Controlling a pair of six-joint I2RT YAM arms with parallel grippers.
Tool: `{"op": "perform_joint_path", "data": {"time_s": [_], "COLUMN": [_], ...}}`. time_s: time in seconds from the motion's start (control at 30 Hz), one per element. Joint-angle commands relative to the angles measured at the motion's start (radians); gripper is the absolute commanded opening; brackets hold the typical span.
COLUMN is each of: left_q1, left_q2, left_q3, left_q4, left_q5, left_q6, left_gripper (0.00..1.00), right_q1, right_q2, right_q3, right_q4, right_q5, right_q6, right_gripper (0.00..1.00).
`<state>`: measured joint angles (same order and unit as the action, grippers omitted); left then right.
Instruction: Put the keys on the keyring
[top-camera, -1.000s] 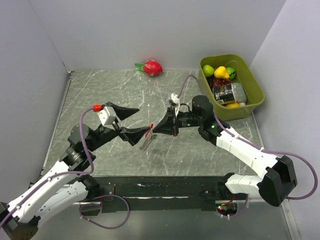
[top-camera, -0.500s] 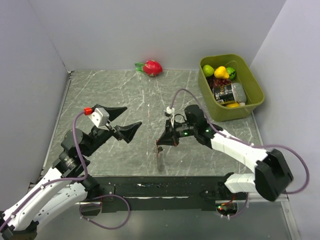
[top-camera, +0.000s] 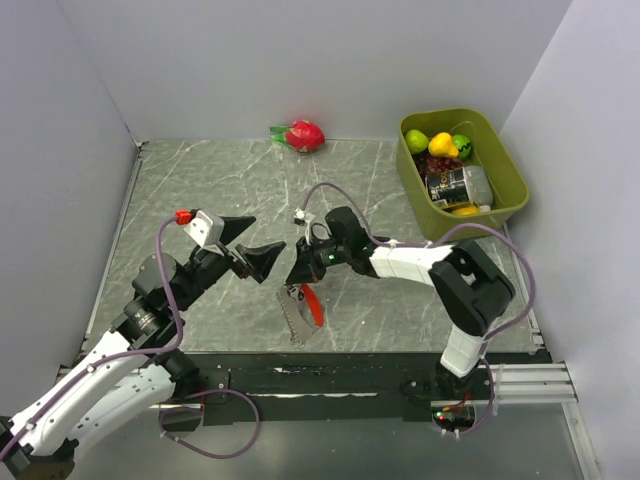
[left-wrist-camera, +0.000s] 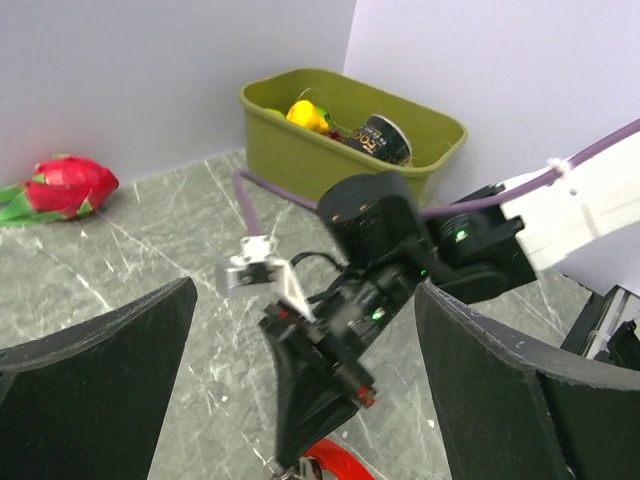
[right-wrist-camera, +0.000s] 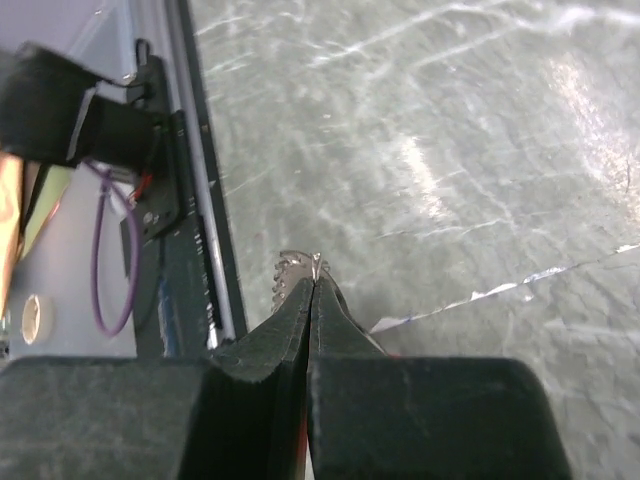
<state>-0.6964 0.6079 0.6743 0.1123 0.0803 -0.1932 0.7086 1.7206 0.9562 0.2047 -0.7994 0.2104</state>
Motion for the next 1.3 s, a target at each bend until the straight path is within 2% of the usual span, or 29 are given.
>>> {"op": "perform_joint_path", "data": {"time_s": [0.0,0.07,0.13,0.2,0.27,0.3,0.37,0.4,0.53,0.57,0.6,0.67,0.97,1.07,1.27], "left_q1": [-0.003,-0.003,-0.003,-0.003,-0.003,-0.002,-0.003,-0.003,-0.003,-0.003,-0.003,-0.003,-0.002,-0.002,-0.003], "left_q2": [0.010,0.023,0.035,0.055,0.075,0.081,0.095,0.098,0.107,0.105,0.107,0.104,0.081,0.082,0.096], "left_q3": [-0.009,-0.004,-0.001,0.001,0.007,0.013,0.022,0.028,0.030,0.027,0.021,0.015,-0.044,-0.056,-0.088], "left_q4": [0.012,0.000,-0.008,-0.003,-0.013,-0.020,-0.029,-0.034,-0.040,-0.036,-0.033,-0.019,0.018,0.029,0.056], "left_q5": [-0.077,-0.123,-0.142,-0.160,-0.168,-0.168,-0.175,-0.200,-0.243,-0.241,-0.247,-0.269,-0.373,-0.390,-0.413], "left_q6": [-0.072,-0.094,-0.117,-0.136,-0.149,-0.159,-0.187,-0.202,-0.261,-0.270,-0.275,-0.287,-0.305,-0.298,-0.275], "left_gripper": [0.96,0.96,0.96,0.96,0.96,0.96,0.96,0.96,0.96,0.96,0.96,0.96,0.96,0.96,0.98], "right_q1": [0.006,0.005,0.005,0.005,0.005,0.003,0.005,0.003,0.003,0.002,0.002,-0.009,-0.029,-0.034,-0.038], "right_q2": [0.054,0.062,0.054,0.043,0.037,0.030,0.013,-0.013,-0.119,-0.148,-0.212,-0.280,-0.769,-0.854,-0.843], "right_q3": [0.047,0.053,0.055,0.059,0.065,0.068,0.069,0.061,0.023,0.000,-0.011,-0.049,-0.273,-0.306,-0.251], "right_q4": [0.091,0.082,0.076,0.076,0.067,0.065,0.058,0.050,0.038,0.038,0.029,0.030,0.087,0.082,-0.007], "right_q5": [0.066,0.097,0.123,0.135,0.140,0.146,0.163,0.186,0.259,0.279,0.298,0.347,0.645,0.712,0.791], "right_q6": [0.079,0.090,0.096,0.098,0.095,0.090,0.087,0.084,0.072,0.069,0.060,0.050,0.038,0.008,-0.012], "right_gripper": [0.00,0.00,0.09,0.25,0.34,0.44,0.53,0.62,0.82,0.96,0.99,1.00,1.00,1.00,1.00]}}
